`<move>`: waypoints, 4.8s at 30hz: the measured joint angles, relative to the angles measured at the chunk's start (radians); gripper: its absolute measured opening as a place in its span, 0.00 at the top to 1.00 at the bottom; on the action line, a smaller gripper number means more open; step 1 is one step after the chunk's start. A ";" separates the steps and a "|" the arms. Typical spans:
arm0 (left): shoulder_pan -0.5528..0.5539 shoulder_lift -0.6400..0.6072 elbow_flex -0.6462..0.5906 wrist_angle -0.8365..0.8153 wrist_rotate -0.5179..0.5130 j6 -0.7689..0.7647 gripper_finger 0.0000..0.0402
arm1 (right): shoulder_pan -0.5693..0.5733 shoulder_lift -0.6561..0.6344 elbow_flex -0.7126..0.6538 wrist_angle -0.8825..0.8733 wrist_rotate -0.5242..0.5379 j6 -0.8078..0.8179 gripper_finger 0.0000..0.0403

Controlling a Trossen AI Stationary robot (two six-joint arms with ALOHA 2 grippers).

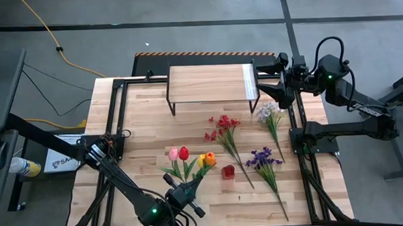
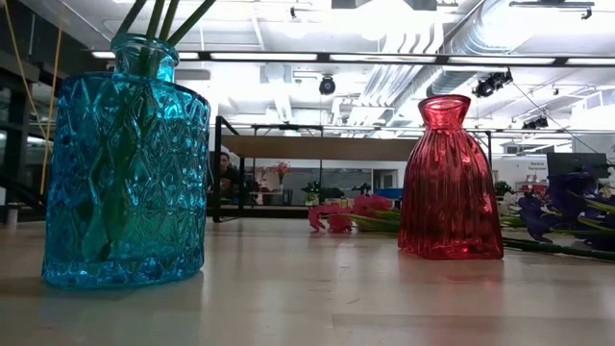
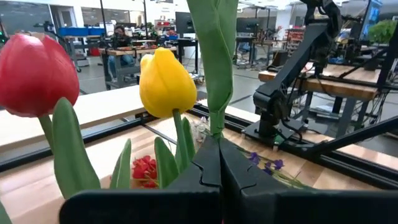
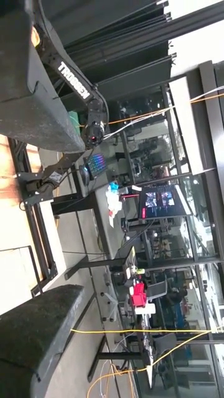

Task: Pick and place flowers into a vace then onto a shelf
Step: Put the orange tulip into the blue transparent vase

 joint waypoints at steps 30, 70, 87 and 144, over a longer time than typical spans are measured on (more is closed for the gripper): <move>0.020 0.000 0.019 0.043 -0.003 0.036 0.95 | 0.000 0.000 0.000 -0.004 0.001 -0.004 0.12; -0.007 -0.002 -0.038 0.055 0.156 -0.113 0.87 | 0.000 0.000 0.000 -0.015 0.001 -0.003 0.12; -0.009 -0.002 -0.038 0.055 0.221 -0.113 0.85 | 0.000 0.000 0.000 -0.016 -0.003 0.025 0.12; -0.029 -0.001 -0.038 0.172 0.216 -0.012 0.38 | 0.000 0.000 0.000 -0.029 -0.003 -0.010 0.12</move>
